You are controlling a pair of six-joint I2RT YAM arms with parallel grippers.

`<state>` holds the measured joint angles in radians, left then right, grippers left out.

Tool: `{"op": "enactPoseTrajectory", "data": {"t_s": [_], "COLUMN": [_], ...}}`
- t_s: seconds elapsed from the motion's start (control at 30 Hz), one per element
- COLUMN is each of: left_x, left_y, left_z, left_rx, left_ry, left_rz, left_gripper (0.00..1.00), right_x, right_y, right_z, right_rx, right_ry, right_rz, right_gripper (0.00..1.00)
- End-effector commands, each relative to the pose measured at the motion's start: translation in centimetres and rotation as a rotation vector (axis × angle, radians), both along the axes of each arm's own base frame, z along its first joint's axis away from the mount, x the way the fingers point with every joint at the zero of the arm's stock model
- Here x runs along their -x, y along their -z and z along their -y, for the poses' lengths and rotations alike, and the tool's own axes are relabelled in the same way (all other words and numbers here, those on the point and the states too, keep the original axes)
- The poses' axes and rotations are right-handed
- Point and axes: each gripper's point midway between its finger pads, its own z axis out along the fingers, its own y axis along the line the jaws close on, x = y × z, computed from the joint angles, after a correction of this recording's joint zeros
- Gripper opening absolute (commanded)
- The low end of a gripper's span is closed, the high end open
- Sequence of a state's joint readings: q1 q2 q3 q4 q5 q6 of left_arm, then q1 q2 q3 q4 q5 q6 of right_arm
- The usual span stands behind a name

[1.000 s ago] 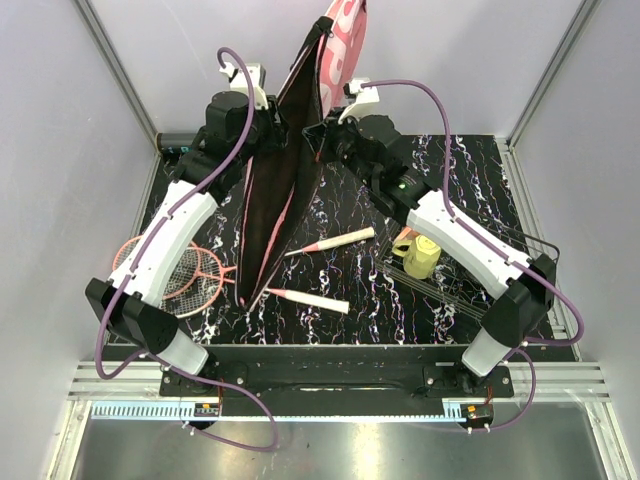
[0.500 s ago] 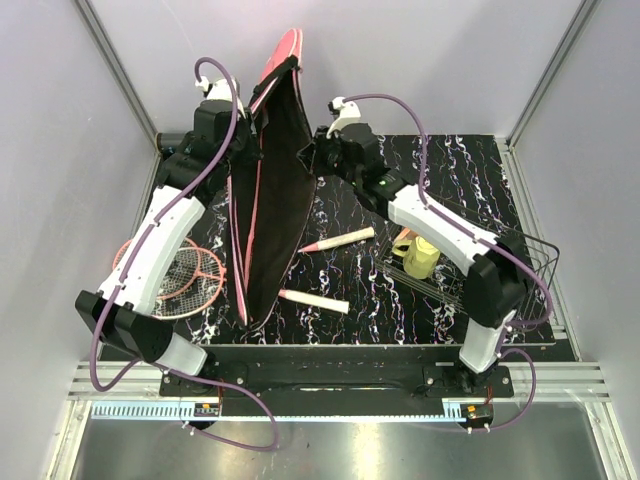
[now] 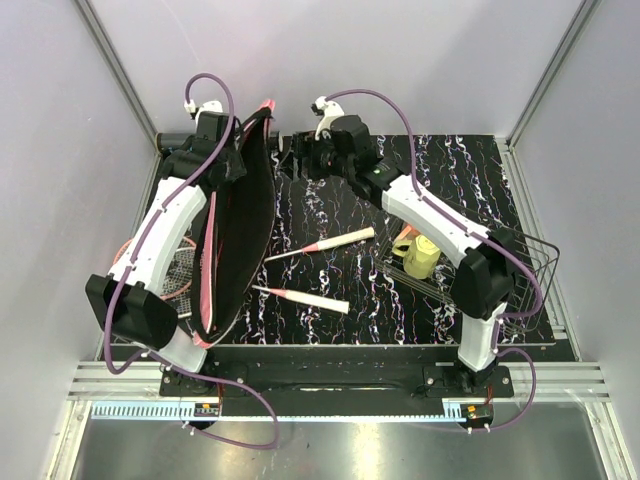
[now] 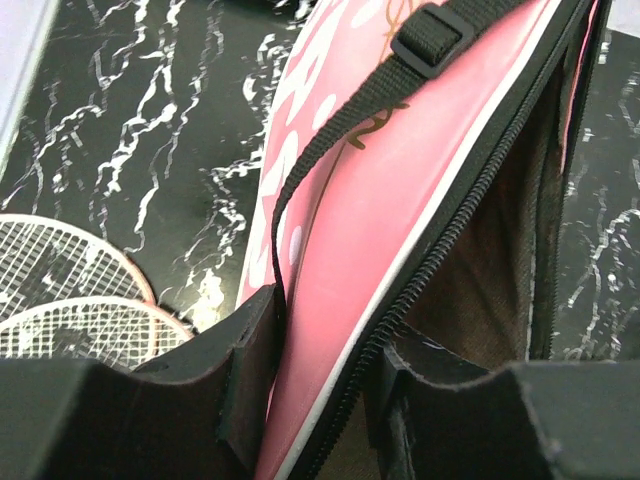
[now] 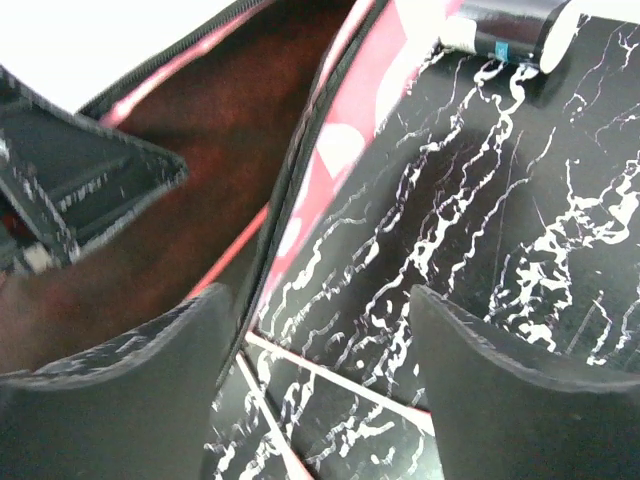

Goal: Pack up the badminton gear

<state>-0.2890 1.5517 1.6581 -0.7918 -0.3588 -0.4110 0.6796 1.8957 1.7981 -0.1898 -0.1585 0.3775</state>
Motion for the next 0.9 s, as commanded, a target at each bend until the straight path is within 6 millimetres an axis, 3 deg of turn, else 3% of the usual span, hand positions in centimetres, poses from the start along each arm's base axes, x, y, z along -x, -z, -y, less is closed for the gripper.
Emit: {"op": "enactPoseTrajectory", "data": {"t_s": [0.0,0.03,0.07,0.1,0.17,0.27,0.43,0.5,0.53,0.6,0.63,0.67,0.73,0.77,0.83,0.87], "left_x": [0.1,0.2,0.4,0.6,1.2,2.2,4.9,6.0,6.3,7.2,7.4,7.7,8.4,8.7,9.4,9.5], "left_y": [-1.2,-1.2,-0.8,-0.9,-1.0,-2.4,-5.1,-6.4,-6.8,-7.9,-8.1,-8.3,-8.9,-9.1,-9.6,-9.7], "left_z": [-3.2,-4.1,-4.7,-5.2,-6.8,-8.7,-11.7,-12.4,-12.7,-13.0,-13.1,-13.3,-13.7,-13.8,-14.2,-14.3], "left_rx": [-0.026,-0.040,-0.048,-0.050,-0.039,-0.040,-0.036,-0.026,-0.019,-0.007,-0.002,-0.005,0.002,0.004,0.005,0.006], "left_ry": [-0.164,-0.195,-0.220,-0.243,-0.307,-0.379,-0.521,-0.558,-0.567,-0.570,-0.574,-0.573,-0.589,-0.595,-0.614,-0.621], "left_rz": [0.064,0.068,0.060,0.064,0.061,0.104,0.218,0.263,0.277,0.312,0.328,0.339,0.382,0.395,0.424,0.431], "left_gripper": [0.00,0.00,0.00,0.00,0.00,0.00,0.00,0.00,0.00,0.00,0.00,0.00,0.00,0.00,0.00,0.00], "right_x": [3.0,3.7,3.9,4.1,4.6,6.1,8.7,9.7,9.8,10.0,9.9,9.5,9.3,8.9,8.8,8.3], "right_y": [-3.5,-4.4,-4.1,-2.2,-0.5,5.5,11.8,12.6,14.1,14.5,16.0,15.7,17.9,17.6,19.6,19.5], "right_z": [1.5,2.1,2.5,2.8,3.1,2.6,-0.5,-2.6,-3.4,-5.1,-5.7,-6.4,-7.2,-7.8,-8.2,-8.5], "right_rx": [0.036,0.037,0.054,0.098,0.138,0.213,0.330,0.359,0.372,0.373,0.389,0.386,0.432,0.447,0.518,0.537], "right_ry": [-0.101,-0.109,-0.112,-0.132,-0.158,-0.278,-0.522,-0.578,-0.598,-0.623,-0.635,-0.640,-0.679,-0.686,-0.731,-0.727], "right_rz": [0.101,0.133,0.148,0.157,0.165,0.107,0.133,0.170,0.159,0.194,0.181,0.204,0.222,0.255,0.295,0.322], "right_gripper": [0.84,0.87,0.89,0.91,0.92,0.91,0.85,0.85,0.85,0.85,0.85,0.85,0.84,0.82,0.82,0.82]}}
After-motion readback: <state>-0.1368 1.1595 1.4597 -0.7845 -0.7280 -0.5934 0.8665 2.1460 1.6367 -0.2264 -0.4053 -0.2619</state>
